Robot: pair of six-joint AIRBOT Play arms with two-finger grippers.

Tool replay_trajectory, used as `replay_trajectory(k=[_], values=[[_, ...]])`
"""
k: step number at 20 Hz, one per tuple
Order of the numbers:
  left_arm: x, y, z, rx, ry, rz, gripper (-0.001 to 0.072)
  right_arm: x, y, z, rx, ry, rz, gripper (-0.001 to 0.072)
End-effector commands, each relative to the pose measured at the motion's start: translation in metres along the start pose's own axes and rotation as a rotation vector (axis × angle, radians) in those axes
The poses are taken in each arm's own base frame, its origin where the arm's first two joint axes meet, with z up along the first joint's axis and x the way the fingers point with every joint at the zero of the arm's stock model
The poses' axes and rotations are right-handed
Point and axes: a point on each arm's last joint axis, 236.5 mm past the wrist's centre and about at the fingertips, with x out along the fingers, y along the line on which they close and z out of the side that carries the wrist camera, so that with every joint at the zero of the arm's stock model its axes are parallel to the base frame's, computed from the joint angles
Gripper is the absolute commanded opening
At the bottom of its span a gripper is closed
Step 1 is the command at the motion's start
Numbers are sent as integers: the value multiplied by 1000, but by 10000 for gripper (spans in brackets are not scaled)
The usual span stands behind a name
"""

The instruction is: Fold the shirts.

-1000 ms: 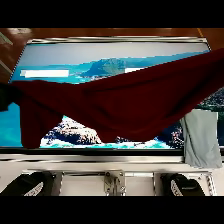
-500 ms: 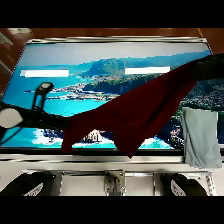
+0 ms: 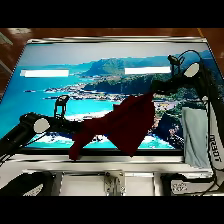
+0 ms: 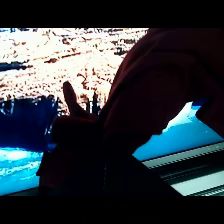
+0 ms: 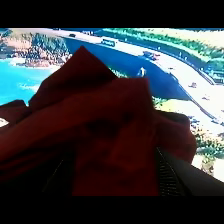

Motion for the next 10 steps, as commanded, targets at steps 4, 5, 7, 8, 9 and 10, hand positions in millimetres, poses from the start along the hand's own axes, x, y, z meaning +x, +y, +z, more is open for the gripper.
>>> replay_trajectory(k=[4, 5, 7, 8, 9, 10], values=[[4, 7, -17, 44, 71, 26, 46, -27, -75, -110, 213, 368, 45, 603], [4, 7, -18, 43, 77, 28, 46, -21, -66, -126, 323, 371, 158, 603], [4, 8, -19, 43, 80, 28, 46, -3, -48, -152, 475, 359, 310, 605], [4, 7, -19, 43, 80, 28, 46, 10, -43, -168, 519, 368, 322, 605], [4, 7, -19, 43, 80, 28, 45, 24, -40, -184, 537, 386, 307, 605], [4, 7, -19, 43, 79, 28, 45, 36, -39, -193, 539, 387, 284, 605]])
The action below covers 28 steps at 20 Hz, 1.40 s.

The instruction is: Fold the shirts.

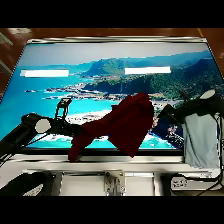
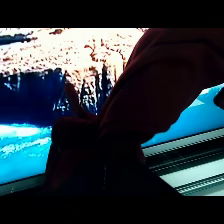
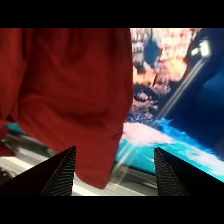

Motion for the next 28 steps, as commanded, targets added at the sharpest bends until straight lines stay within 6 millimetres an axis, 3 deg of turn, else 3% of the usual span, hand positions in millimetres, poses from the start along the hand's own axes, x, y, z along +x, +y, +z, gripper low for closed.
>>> replay_trajectory(k=[1, 8, 9, 10, 11, 13, 15, 17, 19, 20, 21, 23, 25, 26, 28], values=[[0, 1, -2, 3, 10, 3, 45, 47, -7, -22, 106, -3, 55, 605], [0, 1, -4, 4, 19, 5, 46, 82, 13, -3, 85, -98, -33, 580], [0, 2, -4, 6, 19, 7, 46, 85, 17, -2, 86, -102, -26, 426], [0, 4, -4, 11, 17, 15, 45, 86, 24, -1, 93, -105, -3, 184], [0, 6, -3, 19, 14, 28, 45, 85, 34, 0, 89, -108, 35, 65], [-5, 17, 2, 53, 5, 77, 45, 68, 68, 7, -75, -137, 118, 59], [-25, 37, 14, 119, -6, 189, 44, 21, 114, 13, -329, -213, 158, 59], [-70, 56, 38, 173, -57, 326, 45, -57, 172, 13, -607, -375, 161, 59], [-141, 58, 73, 184, -204, 405, 45, -159, 229, 2, -794, -639, 116, 59], [-184, 48, 91, 177, -321, 398, 45, -216, 257, -15, -874, -805, 86, 59], [-231, 34, 104, 169, -453, 364, 45, -266, 280, -36, -935, -962, 59, 59], [-318, 10, 112, 156, -680, 288, 45, -345, 311, -92, -987, -1225, 9, 59], [-388, -7, 98, 153, -853, 203, 45, -382, 321, -142, -965, -1364, -10, 59], [-405, -16, 87, 174, -892, 159, 45, -389, 322, -162, -947, -1405, -6, 59], [-410, -29, 61, 204, -877, 80, 45, -397, 321, -188, -907, -1455, -4, 59]])
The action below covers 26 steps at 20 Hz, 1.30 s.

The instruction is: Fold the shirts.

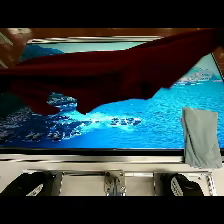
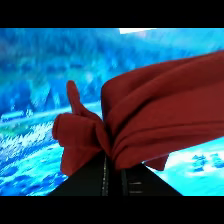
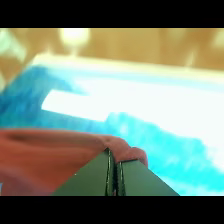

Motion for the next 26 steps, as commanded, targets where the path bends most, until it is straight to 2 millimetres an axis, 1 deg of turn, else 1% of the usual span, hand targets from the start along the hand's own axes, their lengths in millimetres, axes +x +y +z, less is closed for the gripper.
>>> replay_trajectory(k=[1, 2, 4, 6, 7, 8, 9, 10, 12, 13, 14, 16, 17, 18, 19, 20, 21, 23, 25, 26], values=[[-61, -14, -4, -19, -32, -115, 45, -65, 26, 40, 0, -165, -103, 59], [-60, -16, -23, -15, 48, -120, 45, -73, 29, 49, -2, -207, -116, 59], [-52, -14, -65, -1, 220, -102, 45, -89, 28, 73, -21, -323, -149, 58], [-36, -16, -94, 10, 327, -99, 45, -93, 21, 91, -24, -399, -175, 58], [-25, -22, -109, 14, 380, -116, 45, -89, 16, 92, -18, -400, -181, 59], [-11, -30, -124, 14, 426, -139, 45, -80, 7, 87, -7, -370, -186, 59], [5, -39, -141, 10, 465, -170, 45, -64, -3, 75, 12, -309, -182, 59], [22, -49, -158, -1, 494, -198, 45, -46, -12, 59, 38, -234, -174, 58], [59, -63, -192, -55, 537, -231, 45, -4, -38, 13, 101, -29, -156, 59], [75, -70, -211, -100, 560, -242, 46, 16, -54, -16, 136, 85, -154, 59], [91, -79, -234, -144, 597, -260, 46, 37, -73, -47, 186, 200, -155, 59], [115, -93, -278, -216, 692, -288, 45, 77, -111, -113, 295, 401, -162, 59], [124, -97, -297, -245, 741, -289, 45, 98, -130, -146, 352, 478, -166, 59], [134, -99, -311, -265, 785, -280, 45, 117, -147, -176, 409, 534, -168, 59], [144, -99, -320, -265, 819, -266, 45, 137, -161, -203, 469, 573, -164, 59], [156, -99, -323, -272, 836, -252, 45, 159, -174, -229, 537, 600, -151, 59], [169, -99, -324, -266, 837, -248, 45, 181, -183, -251, 616, 603, -132, 59], [195, -95, -323, -247, 840, -238, 45, 219, -194, -283, 787, 574, -90, 59], [219, -83, -318, -287, 857, -201, 45, 248, -200, -305, 937, 533, -58, 59], [232, -73, -311, -315, 851, -180, 46, 258, -200, -315, 972, 529, -54, 59]])
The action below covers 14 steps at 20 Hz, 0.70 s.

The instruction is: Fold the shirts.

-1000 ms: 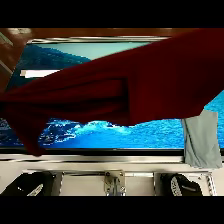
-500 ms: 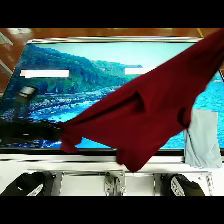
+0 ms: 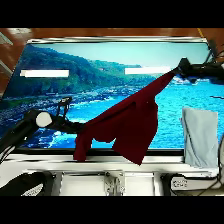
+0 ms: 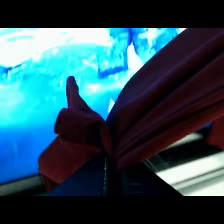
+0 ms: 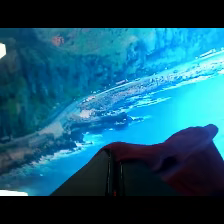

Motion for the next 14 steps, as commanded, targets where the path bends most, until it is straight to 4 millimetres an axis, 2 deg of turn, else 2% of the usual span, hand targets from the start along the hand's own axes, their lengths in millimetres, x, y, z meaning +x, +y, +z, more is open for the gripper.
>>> replay_trajectory(k=[1, 3, 5, 7, 8, 9, 10, 11, 12, 13, 14], values=[[15, 22, 49, -86, -34, 9, 46, 65, -23, -4, 197, 17, 91, 59], [3, 39, 87, -147, -99, 11, 46, 86, -25, -19, 187, 54, 75, 59], [-8, 45, 116, -195, -156, -16, 46, 103, -21, -34, 132, 87, 41, 59], [-5, 36, 128, -191, -172, -81, 48, 115, -11, -47, 67, 106, 19, 68], [2, 31, 126, -201, -150, -105, 81, 120, -4, -52, 51, 114, 22, 67], [10, 27, 122, -223, -118, -129, 219, 122, 2, -55, 46, 118, 30, 99], [15, 25, 117, -240, -88, -144, 437, 123, 7, -54, 54, 114, 42, 300], [17, 26, 109, -247, -49, -144, 673, 121, 13, -54, 60, 119, 62, 589], [15, 30, 97, -247, 6, -137, 709, 113, 15, -51, 43, 132, 74, 641], [9, 42, 79, -239, 86, -106, 710, 99, 16, -46, 4, 140, 88, 641], [-1, 62, 51, -224, 204, -43, 709, 80, 16, -40, -42, 152, 101, 640]])
